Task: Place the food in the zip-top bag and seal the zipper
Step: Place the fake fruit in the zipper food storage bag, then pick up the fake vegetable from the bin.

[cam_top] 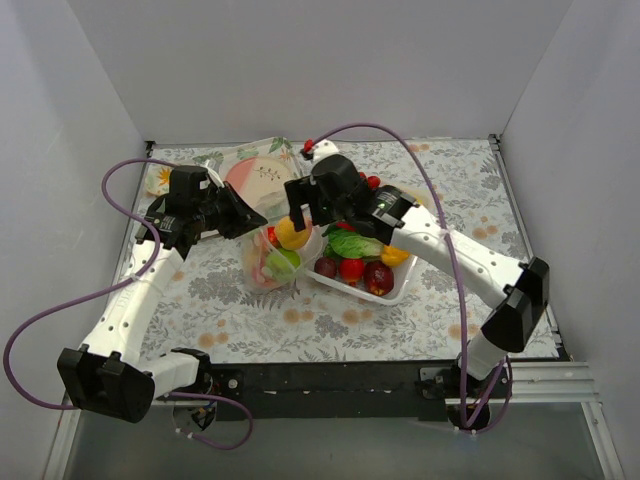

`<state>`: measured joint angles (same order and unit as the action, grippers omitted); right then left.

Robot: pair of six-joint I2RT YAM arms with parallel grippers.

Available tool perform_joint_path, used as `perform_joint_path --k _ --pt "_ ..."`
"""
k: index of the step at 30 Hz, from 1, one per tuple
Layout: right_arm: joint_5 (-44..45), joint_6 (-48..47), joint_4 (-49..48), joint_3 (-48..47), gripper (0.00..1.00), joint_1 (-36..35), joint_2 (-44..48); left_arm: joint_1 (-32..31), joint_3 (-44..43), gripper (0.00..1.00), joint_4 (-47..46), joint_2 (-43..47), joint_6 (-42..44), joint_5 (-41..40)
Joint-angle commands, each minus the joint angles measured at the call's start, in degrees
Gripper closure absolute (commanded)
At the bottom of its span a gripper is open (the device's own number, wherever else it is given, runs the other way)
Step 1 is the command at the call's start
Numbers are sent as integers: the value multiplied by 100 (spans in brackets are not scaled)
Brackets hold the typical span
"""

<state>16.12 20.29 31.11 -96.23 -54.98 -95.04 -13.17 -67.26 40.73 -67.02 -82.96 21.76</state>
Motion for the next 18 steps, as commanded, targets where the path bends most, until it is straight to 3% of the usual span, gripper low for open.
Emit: perform_joint_path --k 1,5,10,18 --pt "620 -131 36 945 7 988 1013 16 -287 100 -4 243 -19 39" --pt "576 -605 -44 1807 14 1490 1339 16 -244 100 -47 199 -10 135" --pt "928 -1132 -88 2335 28 1613 1383 7 -217 100 -74 172 -10 188" --pt "770 -1431 -150 2890 25 1833 1427 7 -279 100 -4 137 87 171"
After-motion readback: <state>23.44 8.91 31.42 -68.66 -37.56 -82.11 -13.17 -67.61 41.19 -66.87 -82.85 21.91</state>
